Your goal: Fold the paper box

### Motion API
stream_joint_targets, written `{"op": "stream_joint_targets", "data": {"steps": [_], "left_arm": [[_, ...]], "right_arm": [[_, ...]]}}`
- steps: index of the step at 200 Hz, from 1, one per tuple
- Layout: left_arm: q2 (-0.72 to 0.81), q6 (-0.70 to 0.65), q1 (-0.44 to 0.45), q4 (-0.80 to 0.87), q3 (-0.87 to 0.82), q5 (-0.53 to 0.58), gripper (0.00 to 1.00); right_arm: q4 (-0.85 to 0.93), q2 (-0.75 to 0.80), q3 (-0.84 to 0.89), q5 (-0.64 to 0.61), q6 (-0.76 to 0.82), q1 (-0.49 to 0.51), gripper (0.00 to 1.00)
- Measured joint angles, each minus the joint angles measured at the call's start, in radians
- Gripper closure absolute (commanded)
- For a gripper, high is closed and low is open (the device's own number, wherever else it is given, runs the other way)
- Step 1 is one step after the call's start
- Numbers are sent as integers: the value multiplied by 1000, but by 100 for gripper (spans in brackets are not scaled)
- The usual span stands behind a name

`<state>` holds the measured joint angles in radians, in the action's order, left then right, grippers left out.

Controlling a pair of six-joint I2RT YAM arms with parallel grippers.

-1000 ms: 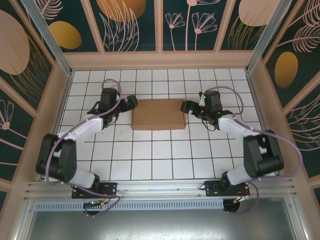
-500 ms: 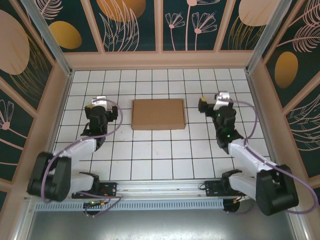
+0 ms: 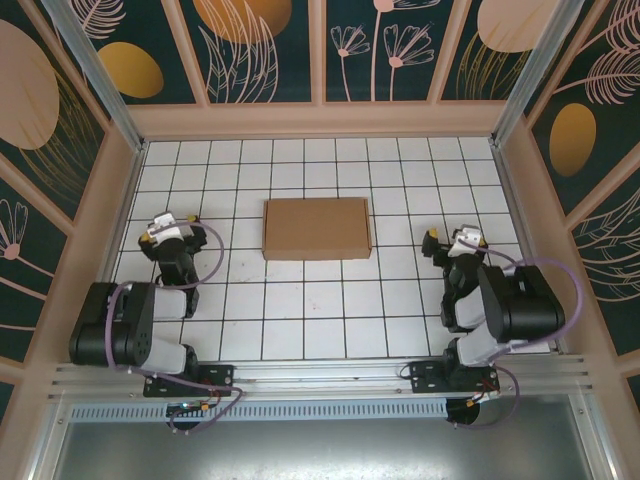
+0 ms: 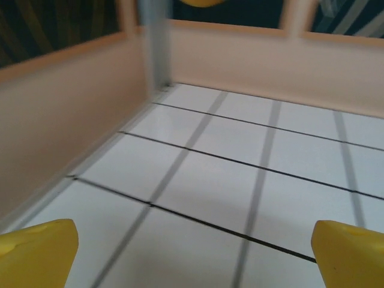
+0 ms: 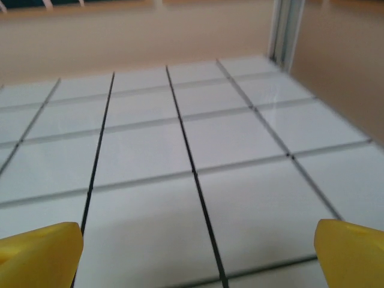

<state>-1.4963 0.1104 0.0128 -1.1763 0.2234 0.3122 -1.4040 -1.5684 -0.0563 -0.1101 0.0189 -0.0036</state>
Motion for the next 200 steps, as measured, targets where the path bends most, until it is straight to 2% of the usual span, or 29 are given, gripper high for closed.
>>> {"op": "stream_joint_targets", "data": {"steps": [20,56,200], "left_arm": [[-25,-20,0,-10,-1,-105,1],[-25,-31,0,-36,5,-167,1],[-25,-31,0,-51,7,-185,1]], "right_arm": [[8,1,-49,98,-2,-23,1],[49,2,-152,163,-22,-43,1],[105,2,-158,183,-26,-43,1]]}}
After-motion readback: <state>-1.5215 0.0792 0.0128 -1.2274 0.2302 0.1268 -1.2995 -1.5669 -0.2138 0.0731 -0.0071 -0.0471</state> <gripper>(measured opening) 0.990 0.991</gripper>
